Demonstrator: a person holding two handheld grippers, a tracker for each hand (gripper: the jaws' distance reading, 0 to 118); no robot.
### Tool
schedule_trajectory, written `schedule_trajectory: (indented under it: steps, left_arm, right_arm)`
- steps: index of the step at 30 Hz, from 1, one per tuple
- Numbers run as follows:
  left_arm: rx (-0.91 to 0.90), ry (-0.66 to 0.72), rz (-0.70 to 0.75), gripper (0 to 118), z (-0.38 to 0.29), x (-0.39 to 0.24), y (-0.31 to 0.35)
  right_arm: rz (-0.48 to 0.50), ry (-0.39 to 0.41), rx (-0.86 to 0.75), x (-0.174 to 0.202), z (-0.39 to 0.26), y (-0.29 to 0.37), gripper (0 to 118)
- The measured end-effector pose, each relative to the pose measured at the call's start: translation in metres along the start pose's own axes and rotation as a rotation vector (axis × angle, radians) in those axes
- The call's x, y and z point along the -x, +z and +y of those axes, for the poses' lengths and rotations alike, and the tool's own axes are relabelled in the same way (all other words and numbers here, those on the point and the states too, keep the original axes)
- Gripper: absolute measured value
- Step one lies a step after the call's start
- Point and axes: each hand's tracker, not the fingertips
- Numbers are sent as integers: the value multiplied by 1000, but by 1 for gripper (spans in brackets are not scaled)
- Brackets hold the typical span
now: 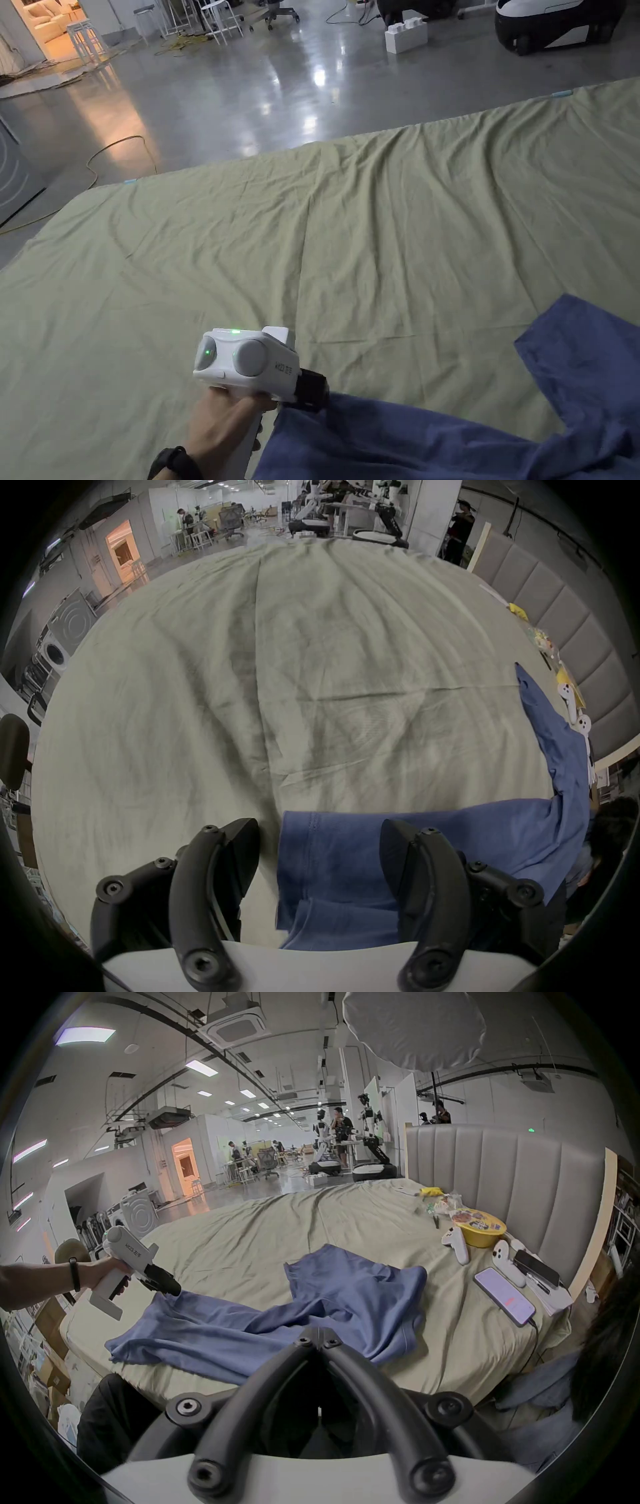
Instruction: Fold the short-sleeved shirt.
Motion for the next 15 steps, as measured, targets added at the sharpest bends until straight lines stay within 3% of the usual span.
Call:
schedule_trajectory:
  steps: [7, 9, 10, 11, 13, 15]
  left_arm:
    - [23, -53, 52, 44, -9, -16, -3]
    - [27, -128, 73, 21, -12, -22, -5]
    - [44, -101, -17, 9, -10, -23, -5]
    - [75, -33, 13, 9, -11, -25, -11]
    - [64, -67, 25, 9, -11, -23, -18]
    - [72, 19, 10, 9, -10, -17, -22]
  right_arm:
    - [-8, 7, 29, -1, -5, -4, 1]
    - [-5, -10, 38, -2, -6, -8, 1]
    - [-3, -24, 43, -3, -6, -11, 1]
    - [0, -33, 43, -5, -5, -14, 1]
    - [1, -34, 43, -9, 2, -20, 1]
    - [4, -7, 39, -18, 17, -31, 1]
